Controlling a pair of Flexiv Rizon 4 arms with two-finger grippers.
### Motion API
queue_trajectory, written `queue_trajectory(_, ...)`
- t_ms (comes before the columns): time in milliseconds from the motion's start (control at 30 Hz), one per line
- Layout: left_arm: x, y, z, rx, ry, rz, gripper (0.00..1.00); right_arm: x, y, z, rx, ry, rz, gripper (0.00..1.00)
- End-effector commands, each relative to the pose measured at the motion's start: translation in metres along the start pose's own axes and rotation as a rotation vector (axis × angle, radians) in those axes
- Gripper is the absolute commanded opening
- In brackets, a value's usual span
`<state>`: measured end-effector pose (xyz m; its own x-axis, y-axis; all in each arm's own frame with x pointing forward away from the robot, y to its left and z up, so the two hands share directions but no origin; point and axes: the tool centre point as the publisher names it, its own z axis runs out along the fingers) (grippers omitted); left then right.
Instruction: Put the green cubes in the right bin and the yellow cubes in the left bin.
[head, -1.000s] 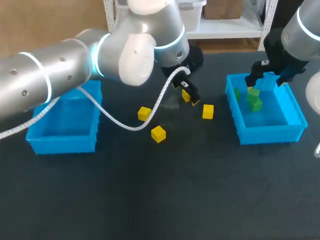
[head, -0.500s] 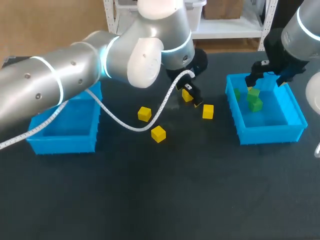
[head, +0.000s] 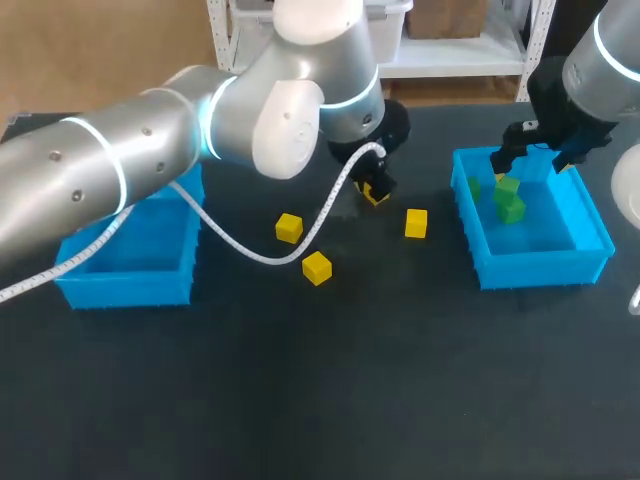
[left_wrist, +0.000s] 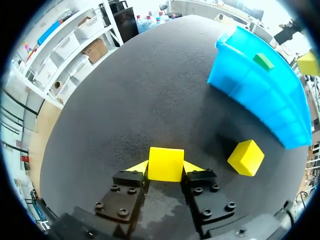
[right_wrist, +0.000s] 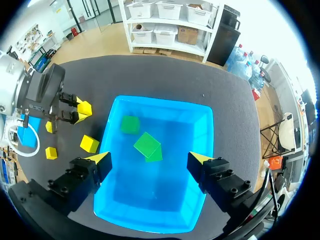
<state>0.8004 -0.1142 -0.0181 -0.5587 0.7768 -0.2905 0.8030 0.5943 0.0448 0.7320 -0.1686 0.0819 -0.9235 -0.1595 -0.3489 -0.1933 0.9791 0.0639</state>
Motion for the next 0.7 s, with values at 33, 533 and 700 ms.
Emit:
queue_trajectory(33, 0.007, 0.002, 0.0, -0.003, -0.008, -0.001, 0.0, 0.002, 0.0, -0.001, 0.003, -0.005, 0.001, 1.0)
queue_trajectory(533, 0.027, 0.04, -0.054, -0.012, -0.122, -0.194, 0.0, 0.002, 0.0, -0.001, 0.003, -0.005, 0.001, 1.0)
queue_trajectory(700, 0.045, 0.06, -0.083, -0.035, -0.163, -0.248, 0.0, 0.002, 0.0, -0.001, 0.003, -0.005, 0.001, 1.0)
